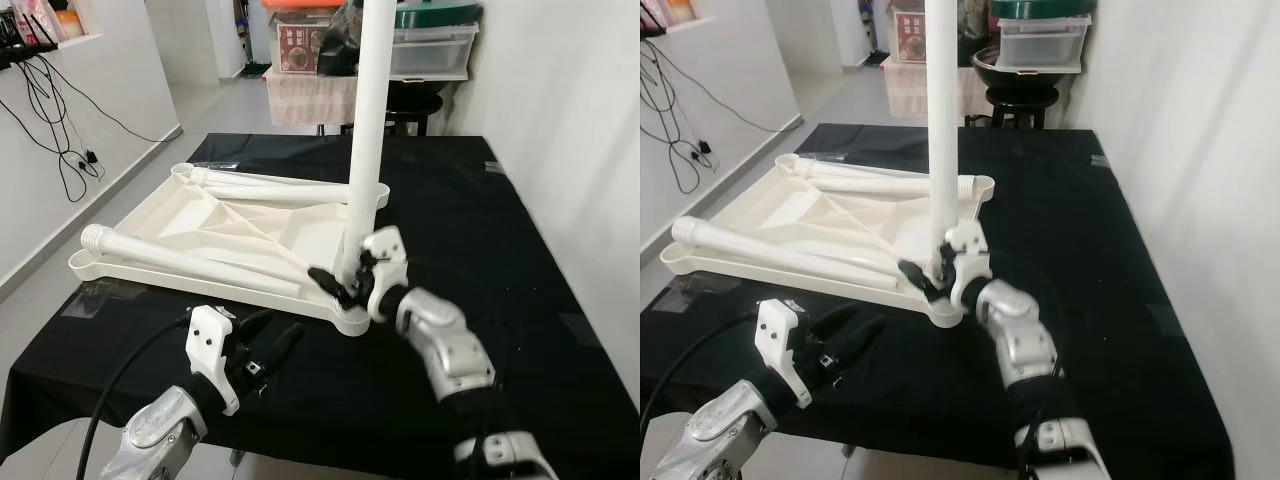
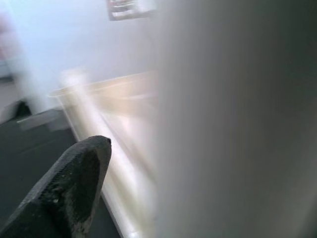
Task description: Building children table
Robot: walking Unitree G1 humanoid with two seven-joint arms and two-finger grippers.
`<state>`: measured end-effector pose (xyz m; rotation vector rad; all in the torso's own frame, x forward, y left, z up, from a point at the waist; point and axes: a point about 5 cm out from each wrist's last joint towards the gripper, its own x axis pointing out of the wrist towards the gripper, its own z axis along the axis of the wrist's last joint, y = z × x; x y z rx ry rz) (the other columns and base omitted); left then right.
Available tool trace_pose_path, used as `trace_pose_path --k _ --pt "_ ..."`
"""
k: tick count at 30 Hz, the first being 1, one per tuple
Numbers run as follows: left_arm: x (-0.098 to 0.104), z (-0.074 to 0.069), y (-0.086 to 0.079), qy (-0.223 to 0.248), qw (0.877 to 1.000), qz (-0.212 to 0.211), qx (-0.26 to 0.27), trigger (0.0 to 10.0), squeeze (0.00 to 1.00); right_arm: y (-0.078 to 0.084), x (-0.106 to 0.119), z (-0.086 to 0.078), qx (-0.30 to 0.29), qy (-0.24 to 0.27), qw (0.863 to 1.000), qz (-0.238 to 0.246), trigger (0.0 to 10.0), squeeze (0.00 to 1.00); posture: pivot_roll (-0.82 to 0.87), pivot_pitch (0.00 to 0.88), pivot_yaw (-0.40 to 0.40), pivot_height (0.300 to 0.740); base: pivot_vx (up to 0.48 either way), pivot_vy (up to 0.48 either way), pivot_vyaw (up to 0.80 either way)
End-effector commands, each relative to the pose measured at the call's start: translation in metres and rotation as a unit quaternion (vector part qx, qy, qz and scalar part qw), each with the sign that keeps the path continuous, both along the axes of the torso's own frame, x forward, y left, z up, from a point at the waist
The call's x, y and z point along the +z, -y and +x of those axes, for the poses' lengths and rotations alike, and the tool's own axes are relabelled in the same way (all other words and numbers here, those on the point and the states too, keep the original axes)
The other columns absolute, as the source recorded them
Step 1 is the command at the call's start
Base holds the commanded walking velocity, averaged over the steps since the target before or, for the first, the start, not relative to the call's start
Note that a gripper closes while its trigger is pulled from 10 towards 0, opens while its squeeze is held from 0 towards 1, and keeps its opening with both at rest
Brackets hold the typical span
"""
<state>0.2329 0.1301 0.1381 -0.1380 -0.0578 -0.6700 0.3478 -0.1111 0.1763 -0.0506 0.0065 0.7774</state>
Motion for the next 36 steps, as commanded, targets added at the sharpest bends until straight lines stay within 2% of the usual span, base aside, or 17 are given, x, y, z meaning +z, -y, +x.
trace_pose_path --k 1,2,3,5,9,10,11,19,26,30,31,32,33,34,35,36 --pt "-0.006 0.0 0.0 -0.012 1.0 0.001 0.004 10.0 0.0 0.0 0.005 -0.001 0.044 0.008 0.999 -0.003 10.0 0.0 0.03 0.0 -0.009 0.74 0.0 0.0 0.0" --pt "-0.006 0.0 0.0 -0.013 1.0 0.0 0.004 10.0 0.0 0.006 0.008 0.0 0.072 0.012 0.997 -0.016 10.0 0.0 0.03 0.0 -0.009 0.74 0.0 0.0 0.0" --pt "-0.006 0.0 0.0 -0.013 1.0 0.0 0.004 10.0 0.0 0.006 0.008 0.0 0.072 0.012 0.997 -0.016 10.0 0.0 0.03 0.0 -0.009 0.74 0.0 0.0 0.0" --pt "-0.006 0.0 0.001 -0.013 1.0 -0.001 0.002 10.0 0.0 0.014 0.008 0.001 0.141 0.012 0.989 -0.045 10.0 0.0 0.03 0.0 -0.008 0.74 0.0 0.0 0.0" --pt "-0.007 0.0 0.003 -0.014 1.0 -0.001 0.0 10.0 0.0 0.017 0.006 0.01 0.152 0.008 0.986 -0.072 10.0 0.0 0.04 0.0 -0.013 0.74 0.0 0.0 0.0" --pt "-0.007 -0.001 0.004 -0.014 1.0 -0.001 -0.001 10.0 0.0 0.017 0.007 0.014 0.152 0.005 0.986 -0.068 7.9 0.0 0.04 0.0 -0.01 0.74 0.0 0.0 0.0" --pt "-0.008 -0.001 0.004 -0.015 1.0 -0.001 -0.001 10.0 0.0 0.017 0.008 0.017 0.153 0.005 0.986 -0.065 0.0 0.0 0.04 0.0 -0.009 0.74 0.0 0.0 0.0" --pt "-0.008 -0.002 0.007 -0.018 1.0 -0.003 -0.005 10.0 0.0 0.022 0.004 0.015 0.196 -0.016 0.979 -0.06 0.0 0.0 0.04 0.0 -0.005 0.74 0.0 0.0 0.0" --pt "-0.009 -0.004 0.006 -0.021 1.0 -0.005 -0.009 10.0 0.0 0.028 0.001 0.011 0.189 -0.005 0.979 -0.071 0.0 0.0 0.01 0.007 -0.003 0.74 0.0 0.0 0.0" --pt "-0.008 -0.005 0.005 -0.022 1.0 -0.007 -0.01 10.0 0.0 0.025 -0.007 0.002 0.155 -0.006 0.985 -0.075 0.0 0.0 0.0 0.02 -0.001 0.74 0.0 0.0 0.0" --pt "-0.007 -0.007 0.004 -0.023 1.0 -0.009 -0.012 10.0 0.0 0.017 -0.024 0.0 -0.008 -0.017 0.997 -0.077 0.0 0.0 0.0 0.028 -0.008 0.74 0.0 0.0 0.0" --pt "-0.007 -0.007 0.004 -0.023 1.0 -0.009 -0.012 10.0 0.0 0.017 -0.024 0.0 -0.008 -0.017 0.997 -0.077 0.0 0.0 0.0 0.028 -0.008 0.74 0.0 0.0 0.0" --pt "-0.007 -0.007 0.004 -0.024 1.0 -0.009 -0.013 10.0 0.0 0.016 -0.03 0.0 -0.105 -0.022 0.991 -0.077 0.0 0.0 0.0 0.028 -0.008 0.74 0.0 0.0 0.0" --pt "-0.007 -0.008 0.003 -0.024 1.0 -0.009 -0.013 10.0 0.0 0.018 -0.034 -0.001 -0.205 -0.023 0.976 -0.072 0.0 0.0 -0.01 0.033 -0.004 0.74 0.0 0.0 0.0" --pt "-0.007 -0.007 0.002 -0.025 1.0 -0.011 -0.014 10.0 0.0 0.016 -0.042 -0.013 -0.283 -0.051 0.957 -0.042 0.0 0.0 -0.01 0.033 -0.004 0.74 0.0 0.0 0.0" --pt "-0.007 -0.007 0.002 -0.025 1.0 -0.011 -0.014 10.0 0.0 0.016 -0.042 -0.013 -0.283 -0.051 0.957 -0.042 0.0 0.0 -0.01 0.033 -0.004 0.74 0.0 0.0 0.0"
